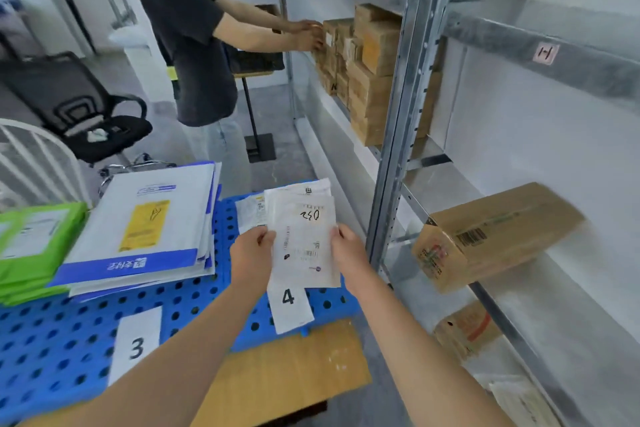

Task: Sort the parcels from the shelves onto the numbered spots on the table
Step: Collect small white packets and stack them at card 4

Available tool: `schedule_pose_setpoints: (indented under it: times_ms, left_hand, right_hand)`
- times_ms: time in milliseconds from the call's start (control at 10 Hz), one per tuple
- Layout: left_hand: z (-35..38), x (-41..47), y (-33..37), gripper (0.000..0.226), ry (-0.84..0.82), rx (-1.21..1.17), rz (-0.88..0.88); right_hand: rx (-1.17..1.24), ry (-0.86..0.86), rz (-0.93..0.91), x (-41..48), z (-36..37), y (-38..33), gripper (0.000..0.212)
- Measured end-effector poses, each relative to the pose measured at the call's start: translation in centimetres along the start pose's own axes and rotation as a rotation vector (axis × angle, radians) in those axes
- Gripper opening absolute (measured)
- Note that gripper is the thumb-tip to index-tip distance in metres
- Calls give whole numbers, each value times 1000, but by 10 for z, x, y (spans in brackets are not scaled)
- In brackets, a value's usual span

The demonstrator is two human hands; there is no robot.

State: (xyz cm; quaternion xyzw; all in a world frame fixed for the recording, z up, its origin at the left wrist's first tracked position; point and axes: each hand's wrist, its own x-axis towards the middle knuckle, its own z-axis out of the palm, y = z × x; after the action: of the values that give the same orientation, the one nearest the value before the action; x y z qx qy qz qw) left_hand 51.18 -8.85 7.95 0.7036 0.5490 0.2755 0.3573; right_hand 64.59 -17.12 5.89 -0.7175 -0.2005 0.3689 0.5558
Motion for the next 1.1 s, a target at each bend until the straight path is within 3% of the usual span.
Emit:
schedule_pose_setpoints:
  times_ms: [100,300,400,600,900,1100]
  left_hand:
    - [-26,-3,0,21,61,-90,-23]
    - [-50,9,2,26,118,-186,-22]
    - [-43,31,-7,29,134,-179,-62]
    - [-5,100,-14,19,26,-77,-171]
    - [22,159,-58,31,-175,84,-263]
    - [24,156,-62,39,-171,29,-272]
  right_hand:
    - [-145,-56,-63,-5,6,-18,31]
    - [-354,10,-164,9,31,-50,39]
    - [-425,2,-110,32,51,-57,39]
    - [-412,-89,42,103,88,-64,26]
    - [-557,-69,75,161,125,-29,31]
    - [-631,-31,75,165,125,-15,38]
